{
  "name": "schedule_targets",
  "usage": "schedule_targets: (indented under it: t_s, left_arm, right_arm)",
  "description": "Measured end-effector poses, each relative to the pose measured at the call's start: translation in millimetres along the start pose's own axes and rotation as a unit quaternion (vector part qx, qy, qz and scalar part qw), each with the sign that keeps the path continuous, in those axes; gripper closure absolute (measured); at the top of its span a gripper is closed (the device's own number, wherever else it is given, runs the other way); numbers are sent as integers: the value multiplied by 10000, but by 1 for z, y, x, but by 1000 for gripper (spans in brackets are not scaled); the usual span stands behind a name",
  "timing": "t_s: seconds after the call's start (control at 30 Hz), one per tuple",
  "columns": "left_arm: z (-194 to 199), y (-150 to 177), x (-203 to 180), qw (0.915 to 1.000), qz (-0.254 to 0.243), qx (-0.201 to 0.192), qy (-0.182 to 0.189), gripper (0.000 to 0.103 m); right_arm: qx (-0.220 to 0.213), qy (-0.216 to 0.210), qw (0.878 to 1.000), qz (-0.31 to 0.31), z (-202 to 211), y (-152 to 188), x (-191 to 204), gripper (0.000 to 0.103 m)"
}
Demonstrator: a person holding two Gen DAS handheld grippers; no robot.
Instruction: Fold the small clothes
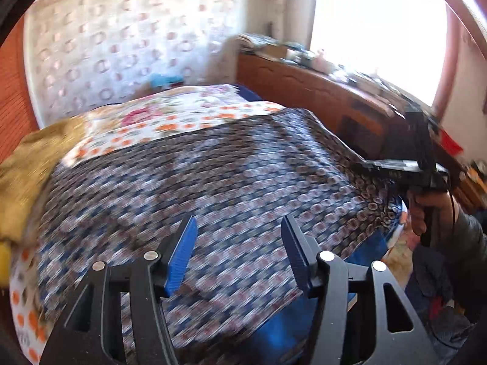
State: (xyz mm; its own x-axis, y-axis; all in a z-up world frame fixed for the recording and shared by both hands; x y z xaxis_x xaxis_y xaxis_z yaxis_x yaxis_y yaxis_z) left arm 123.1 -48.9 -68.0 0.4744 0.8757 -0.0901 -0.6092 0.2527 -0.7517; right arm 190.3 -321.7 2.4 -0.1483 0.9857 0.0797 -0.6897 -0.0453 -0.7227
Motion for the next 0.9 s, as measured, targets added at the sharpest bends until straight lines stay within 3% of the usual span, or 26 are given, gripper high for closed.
schedule_targets:
  t_s: [0.17,0.27,0.37,0.47,0.53,0.63,0.7,0.77,0.83,0.9]
  left_arm:
    - [-19,-1,5,9997,121,190,-49,45]
    - [-20,-1,16,9992,285,213,-165,45]
    - [-20,0,22,9991,324,225,-184,45]
    - [-24,1,19,9993,262,246,-145,45]
    - [-26,2,18,9993,263,259,-111,45]
    - [-27,5,16,9992,304,266,-67,45]
    - [-26,6,15,9991,338,259,-39,45]
    - [-25,6,14,9991,338,244,-31,45]
    - [-22,5,13,9993,314,213,-31,45]
    - [-20,4,13,9993,313,196,-31,45]
  right_arm:
    - [-299,-381,9975,523,5,-24,29,102]
    - [163,-536,9924,1100,-21,-21,60,102]
    - [548,-343,9875,1438,-42,-7,76,99]
    - [568,-506,9879,1353,-37,-5,73,80]
    - [456,-664,9894,1208,-17,1,64,61]
    - [5,-886,9918,926,21,11,38,58]
    - [-326,-739,9949,609,36,14,10,59]
    - [-406,-175,9990,112,35,15,-26,59]
    - [-173,245,9994,-155,29,20,-47,59]
    - [115,470,9988,90,17,25,-43,62]
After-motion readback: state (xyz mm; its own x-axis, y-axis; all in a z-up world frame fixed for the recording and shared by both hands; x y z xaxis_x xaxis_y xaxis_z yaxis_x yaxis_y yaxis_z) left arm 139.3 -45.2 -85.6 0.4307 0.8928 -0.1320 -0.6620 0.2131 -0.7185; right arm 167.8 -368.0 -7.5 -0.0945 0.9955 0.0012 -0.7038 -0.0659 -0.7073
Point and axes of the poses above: each gripper's, at about its wrist camera, not at the fingertips, and z roughly against the way its jaws point, x to its left, y to its underside, the point moved 3 cm from there along -z, roughly the way its jaws point
